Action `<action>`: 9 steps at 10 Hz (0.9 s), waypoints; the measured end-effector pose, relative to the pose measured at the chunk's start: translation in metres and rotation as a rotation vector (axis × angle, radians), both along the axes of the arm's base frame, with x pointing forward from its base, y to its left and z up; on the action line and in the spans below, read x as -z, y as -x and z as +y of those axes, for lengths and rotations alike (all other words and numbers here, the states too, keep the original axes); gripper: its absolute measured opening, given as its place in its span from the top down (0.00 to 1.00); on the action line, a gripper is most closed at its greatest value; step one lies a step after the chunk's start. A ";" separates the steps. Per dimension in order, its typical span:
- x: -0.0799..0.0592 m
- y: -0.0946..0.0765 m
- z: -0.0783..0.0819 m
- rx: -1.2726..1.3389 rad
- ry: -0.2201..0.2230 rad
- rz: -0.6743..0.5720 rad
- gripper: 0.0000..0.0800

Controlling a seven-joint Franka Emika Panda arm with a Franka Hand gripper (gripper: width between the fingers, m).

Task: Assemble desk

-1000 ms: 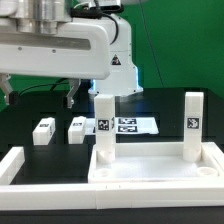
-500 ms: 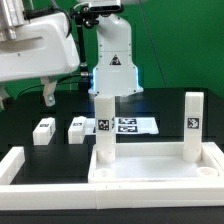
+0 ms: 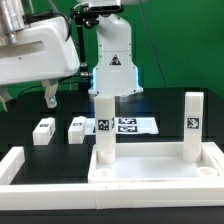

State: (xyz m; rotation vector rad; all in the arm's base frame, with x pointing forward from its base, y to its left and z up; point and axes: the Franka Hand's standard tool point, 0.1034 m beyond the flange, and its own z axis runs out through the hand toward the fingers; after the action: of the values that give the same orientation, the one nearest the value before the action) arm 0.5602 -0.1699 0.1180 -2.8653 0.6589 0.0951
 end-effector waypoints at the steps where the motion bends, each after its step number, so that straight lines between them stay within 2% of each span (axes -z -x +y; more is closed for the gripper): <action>1: 0.003 0.017 0.002 -0.002 -0.079 0.097 0.19; 3: 0.008 0.039 0.005 -0.003 -0.186 0.236 0.19; 4: 0.009 0.045 0.009 0.000 -0.199 0.289 0.19; 7: 0.014 0.051 0.010 -0.029 -0.300 0.448 0.19; 8: 0.020 0.055 0.009 -0.034 -0.330 0.501 0.19; 9: 0.031 0.066 0.008 -0.039 -0.350 0.546 0.19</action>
Offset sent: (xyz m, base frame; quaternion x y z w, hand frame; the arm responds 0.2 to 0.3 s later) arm -0.0316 0.0174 -0.0002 -0.0497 -0.1888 0.0459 0.9797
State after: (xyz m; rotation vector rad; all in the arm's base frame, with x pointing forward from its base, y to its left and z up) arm 0.4940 -0.1623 0.0869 -2.5066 0.5970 0.9239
